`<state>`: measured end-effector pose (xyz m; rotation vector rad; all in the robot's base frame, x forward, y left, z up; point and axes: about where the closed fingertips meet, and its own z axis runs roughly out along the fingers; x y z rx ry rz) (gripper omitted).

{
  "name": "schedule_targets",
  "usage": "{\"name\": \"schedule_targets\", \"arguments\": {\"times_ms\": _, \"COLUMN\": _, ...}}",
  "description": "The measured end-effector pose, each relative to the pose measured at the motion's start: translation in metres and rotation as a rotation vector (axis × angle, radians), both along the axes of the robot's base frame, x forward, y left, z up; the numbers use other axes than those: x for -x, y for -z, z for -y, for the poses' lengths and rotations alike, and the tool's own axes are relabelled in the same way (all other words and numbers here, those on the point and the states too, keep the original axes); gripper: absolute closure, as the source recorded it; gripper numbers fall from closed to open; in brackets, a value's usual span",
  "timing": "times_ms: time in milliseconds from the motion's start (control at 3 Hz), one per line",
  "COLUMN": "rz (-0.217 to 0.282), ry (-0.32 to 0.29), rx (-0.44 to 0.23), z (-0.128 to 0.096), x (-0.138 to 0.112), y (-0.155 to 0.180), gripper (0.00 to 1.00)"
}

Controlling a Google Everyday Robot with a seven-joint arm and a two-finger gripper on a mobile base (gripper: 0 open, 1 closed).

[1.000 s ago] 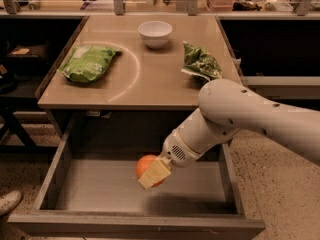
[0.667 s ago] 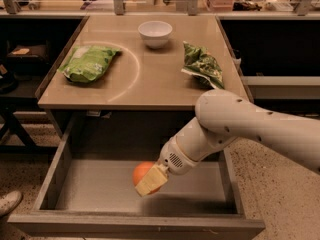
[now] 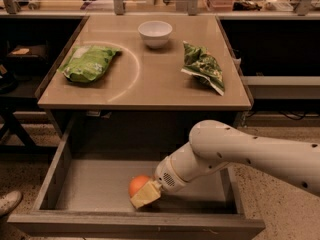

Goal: Place orange into top drawer

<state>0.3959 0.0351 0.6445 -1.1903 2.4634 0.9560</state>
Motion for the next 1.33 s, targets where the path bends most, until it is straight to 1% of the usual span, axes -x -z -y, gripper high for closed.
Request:
{"name": "schedule_targets", "arguments": {"times_ms": 333, "rz": 0.041, "ry": 0.008, "rx": -0.011, "z": -0.007, "x": -0.016, "y": 0.014, "gripper": 1.00}}
{"name": "schedule_targets", "arguments": {"times_ms": 1000, "rz": 0.064, "ry": 0.030, "rx": -0.019, "z": -0.008, "x": -0.029, "y": 0.043, "gripper": 1.00}}
{"name": "schedule_targets", "arguments": {"times_ms": 1333, "rz": 0.065, "ry": 0.032, "rx": -0.019, "z": -0.008, "x": -0.030, "y": 0.042, "gripper": 1.00}}
